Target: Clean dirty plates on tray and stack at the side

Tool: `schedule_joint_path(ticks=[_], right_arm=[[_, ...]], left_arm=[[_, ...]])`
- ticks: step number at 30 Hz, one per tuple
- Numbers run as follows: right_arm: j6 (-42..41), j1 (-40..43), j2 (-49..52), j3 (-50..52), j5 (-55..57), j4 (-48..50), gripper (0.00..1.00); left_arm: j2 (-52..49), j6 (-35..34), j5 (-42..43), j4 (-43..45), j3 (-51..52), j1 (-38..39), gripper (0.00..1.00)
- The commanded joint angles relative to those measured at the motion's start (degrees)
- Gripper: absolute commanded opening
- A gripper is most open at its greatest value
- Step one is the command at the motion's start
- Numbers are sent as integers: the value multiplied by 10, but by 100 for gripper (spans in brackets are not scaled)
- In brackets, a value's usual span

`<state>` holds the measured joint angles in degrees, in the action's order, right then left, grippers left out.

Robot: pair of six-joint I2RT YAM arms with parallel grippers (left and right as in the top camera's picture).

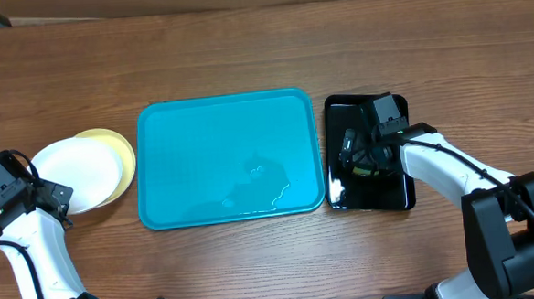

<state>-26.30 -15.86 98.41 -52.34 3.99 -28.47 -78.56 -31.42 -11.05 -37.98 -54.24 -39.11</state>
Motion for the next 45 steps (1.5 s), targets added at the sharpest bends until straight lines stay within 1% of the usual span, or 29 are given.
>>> schedule_joint_path(ticks=[1, 6, 8, 9, 10, 13, 15, 16, 17, 19, 20, 22, 26, 28, 30, 32, 34, 35, 38, 40, 41, 43, 45], right_arm=[[-2, -2, 2, 2, -2, -3, 100], [-2, -1, 2, 2, -2, -3, 100], [-2, -2, 2, 2, -2, -3, 100], [-2, -2, 2, 2, -2, -3, 100], [-2, -2, 2, 2, -2, -3, 100], [-2, -2, 2, 2, -2, -3, 100], [-2, -1, 2, 2, -2, -3, 100], [-2, -2, 2, 2, -2, -3, 100], [-2, -2, 2, 2, -2, -3, 100], [-2, -1, 2, 2, -2, -3, 100], [-2, -2, 2, 2, -2, -3, 100], [-2, -1, 2, 2, -2, -3, 100], [-2, -2, 2, 2, -2, -3, 100], [-2, -2, 2, 2, -2, -3, 100], [-2, -2, 2, 2, -2, -3, 100], [-2, -1, 2, 2, -2, -3, 100], [-2, -2, 2, 2, -2, -3, 100], [-3, -2, 2, 2, -5, -1, 100], [-5, -2, 2, 2, -18, 69, 100], [-4, -2, 2, 2, -22, 110, 100], [-4, -2, 2, 2, -22, 123, 100], [-4, -2, 2, 2, -22, 142, 100], [-4, -2, 2, 2, -22, 143, 100]], left_arm=[[1, -9, 16, 18, 17, -2, 4], [-4, -10, 22, 31, 29, -2, 4], [-9, -9, 33, 33, 29, -2, 11], [-10, -10, 37, 33, 29, -2, 17], [-12, -9, 40, 33, 29, -2, 26], [-17, -8, 53, 33, 29, -2, 59], [-18, 2, 73, 35, 29, -2, 75], [-18, 16, 97, 40, 29, -2, 82], [-18, 32, 126, 47, 29, -2, 83], [-18, 72, 198, 66, 29, 0, 83], [-18, 85, 224, 73, 28, 3, 86], [-18, 85, 231, 75, 27, 10, 86], [-18, 85, 238, 76, 27, 43, 79], [-18, 87, 258, 70, 27, 67, 76], [-18, 106, 296, 65, 27, 97, 73], [-18, 128, 332, 61, 27, 134, 75], [-18, 147, 348, 51, 27, 170, 80], [-18, 153, 347, 45, 27, 191, 84], [-18, 180, 346, 32, 27, 243, 91], [-18, 193, 346, 22, 27, 267, 92], [-18, 193, 346, 17, 27, 276, 93], [-18, 192, 347, 6, 27, 291, 99], [-18, 193, 346, -3, 27, 303, 100]])
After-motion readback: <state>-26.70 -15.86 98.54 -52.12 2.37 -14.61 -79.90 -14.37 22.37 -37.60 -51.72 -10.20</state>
